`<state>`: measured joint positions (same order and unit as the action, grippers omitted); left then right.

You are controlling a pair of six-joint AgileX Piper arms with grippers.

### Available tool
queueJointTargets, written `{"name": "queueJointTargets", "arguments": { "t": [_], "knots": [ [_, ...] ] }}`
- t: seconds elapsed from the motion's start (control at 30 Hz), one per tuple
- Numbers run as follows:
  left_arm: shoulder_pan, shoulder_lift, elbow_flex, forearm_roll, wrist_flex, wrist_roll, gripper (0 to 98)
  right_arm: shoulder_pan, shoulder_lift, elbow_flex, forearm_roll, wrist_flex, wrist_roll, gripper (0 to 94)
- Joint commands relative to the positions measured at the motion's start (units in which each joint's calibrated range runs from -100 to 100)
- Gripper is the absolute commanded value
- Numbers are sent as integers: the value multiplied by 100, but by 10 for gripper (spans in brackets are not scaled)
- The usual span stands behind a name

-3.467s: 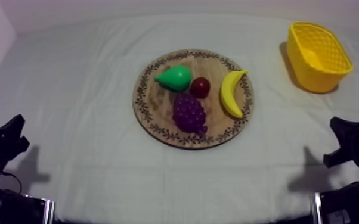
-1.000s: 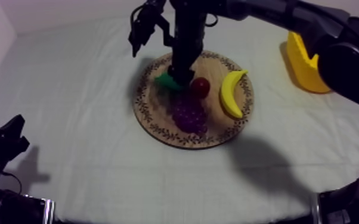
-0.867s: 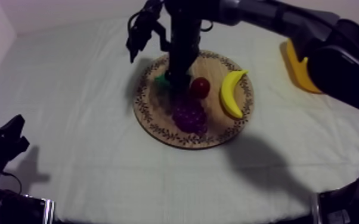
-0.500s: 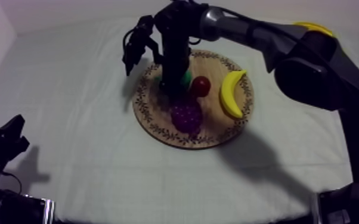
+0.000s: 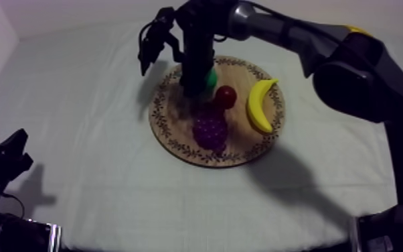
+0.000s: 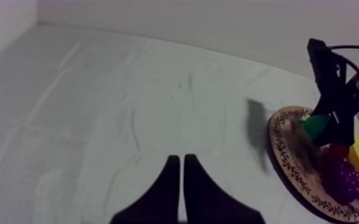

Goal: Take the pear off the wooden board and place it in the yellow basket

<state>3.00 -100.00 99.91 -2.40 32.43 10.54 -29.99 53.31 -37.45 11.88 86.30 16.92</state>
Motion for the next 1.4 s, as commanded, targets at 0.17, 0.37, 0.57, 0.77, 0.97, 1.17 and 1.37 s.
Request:
{"name": "queueJointTargets", "arguments": {
  "t": [0.17,0.37,0.57,0.77,0.97,1.17,1.37],
  "knots": [
    [0,0,-2,-2,-1,0,1,-33,-1441,758,22,282,-127,397],
    [0,0,-2,-2,-1,3,1,86,-2600,1235,73,647,-407,392],
    [0,0,-2,-2,-1,5,1,395,-3337,1731,140,961,-1012,382],
    [0,0,-2,-2,-1,8,1,1061,-3724,1973,107,1098,-1577,380],
    [0,0,-2,-2,-1,8,1,2068,-3737,1856,-72,1118,-1729,375],
    [0,0,-2,-2,-1,12,1,3002,-3451,1685,-111,1111,-1631,371],
    [0,0,-2,-2,-1,15,1,3594,-2974,1728,-115,958,-1543,376]
  ]
}}
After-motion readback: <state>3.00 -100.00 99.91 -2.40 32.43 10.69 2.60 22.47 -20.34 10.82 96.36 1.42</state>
